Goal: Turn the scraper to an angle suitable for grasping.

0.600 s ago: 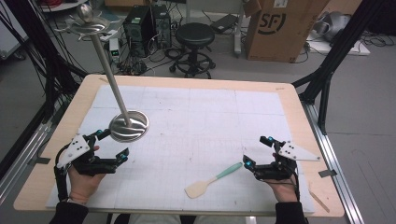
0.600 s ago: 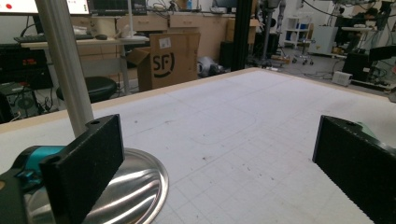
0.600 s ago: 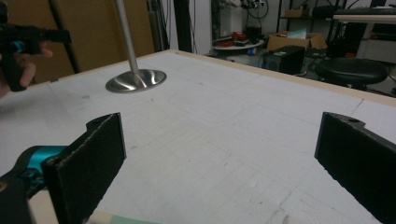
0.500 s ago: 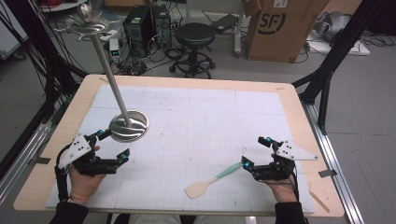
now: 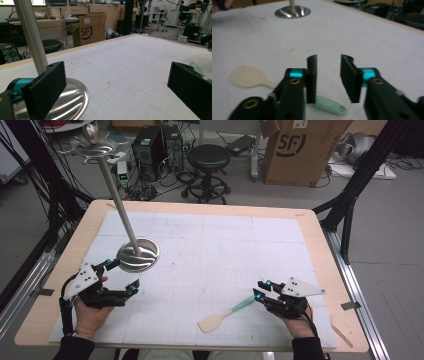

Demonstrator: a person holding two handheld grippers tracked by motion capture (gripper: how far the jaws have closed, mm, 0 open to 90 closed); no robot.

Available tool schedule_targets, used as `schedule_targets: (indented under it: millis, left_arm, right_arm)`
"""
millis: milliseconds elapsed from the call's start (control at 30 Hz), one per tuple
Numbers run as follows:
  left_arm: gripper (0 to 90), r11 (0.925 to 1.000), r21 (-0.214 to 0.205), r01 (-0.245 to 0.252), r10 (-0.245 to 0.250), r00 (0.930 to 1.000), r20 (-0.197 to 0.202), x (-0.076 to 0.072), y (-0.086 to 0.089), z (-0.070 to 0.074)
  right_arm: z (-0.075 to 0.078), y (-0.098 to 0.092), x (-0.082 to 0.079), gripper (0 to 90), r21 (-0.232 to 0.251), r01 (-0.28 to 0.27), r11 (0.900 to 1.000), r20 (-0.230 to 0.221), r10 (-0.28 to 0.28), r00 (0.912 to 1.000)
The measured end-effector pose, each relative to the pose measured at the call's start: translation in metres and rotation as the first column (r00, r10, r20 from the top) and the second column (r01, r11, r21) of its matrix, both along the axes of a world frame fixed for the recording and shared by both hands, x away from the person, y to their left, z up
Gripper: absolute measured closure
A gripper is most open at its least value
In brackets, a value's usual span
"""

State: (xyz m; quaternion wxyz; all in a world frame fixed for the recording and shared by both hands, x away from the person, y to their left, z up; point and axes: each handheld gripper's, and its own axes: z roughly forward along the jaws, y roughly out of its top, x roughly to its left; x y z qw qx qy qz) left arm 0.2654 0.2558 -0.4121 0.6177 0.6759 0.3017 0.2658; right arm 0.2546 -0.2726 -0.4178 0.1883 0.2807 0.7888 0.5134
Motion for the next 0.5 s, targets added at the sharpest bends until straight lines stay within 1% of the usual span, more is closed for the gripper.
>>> schedule_targets:
  millis: [100,133,200,233,300,400,433,467,500]
  left_arm:
    - [2.6,1.0,0.002,-0.001,0.001,1.0,-0.006,0.0,0.0,0.0]
    - [2.6,1.0,0.001,0.001,-0.001,1.0,-0.005,0.001,0.0,0.0]
    - [2.6,1.0,0.008,0.001,-0.001,1.0,-0.01,0.001,0.0,-0.001]
    - [2.6,1.0,0.007,-0.001,0.001,0.9999,-0.012,0.001,0.0,-0.001]
    - [2.6,1.0,0.005,-0.003,0.003,0.9999,-0.015,0.001,-0.001,-0.001]
    - [2.6,0.9999,0.01,-0.007,0.007,0.9998,-0.018,0.002,-0.001,-0.001]
    - [2.6,0.9999,0.011,-0.011,0.012,0.9997,-0.02,0.002,-0.001,-0.001]
    - [2.6,0.9997,0.013,-0.018,0.018,0.9995,-0.024,0.002,-0.001,-0.002]
    - [3.6,0.9995,0.016,-0.027,0.027,0.9993,-0.024,0.003,-0.001,-0.002]
  right_arm:
    - [-0.004,0.004,0.001,89.2,-0.049,-0.011,0.9987,-0.03,0.01,0.9995]
    - [-0.006,0.005,0.001,89.3,-0.063,-0.009,0.998,-0.043,0.006,0.9991]
    - [-0.009,0.006,0.003,89.5,-0.081,-0.02,0.9965,-0.098,0.012,0.9951]
    - [-0.01,0.006,0.004,89.6,-0.09,-0.02,0.9958,-0.108,0.01,0.9941]
    - [-0.013,0.006,0.005,89.6,-0.096,-0.024,0.9951,-0.152,0.01,0.9883]
    - [-0.016,0.005,0.006,89.5,-0.107,-0.027,0.9939,-0.192,0.006,0.9813]
    - [-0.017,0.005,0.007,89.4,-0.105,-0.028,0.9941,-0.226,0.004,0.9741]
    - [-0.019,0.005,0.009,89.3,-0.108,-0.027,0.9938,-0.25,0.0,0.9682]
    - [-0.02,0.005,0.009,89.4,-0.122,-0.025,0.9922,-0.26,-0.007,0.9656]
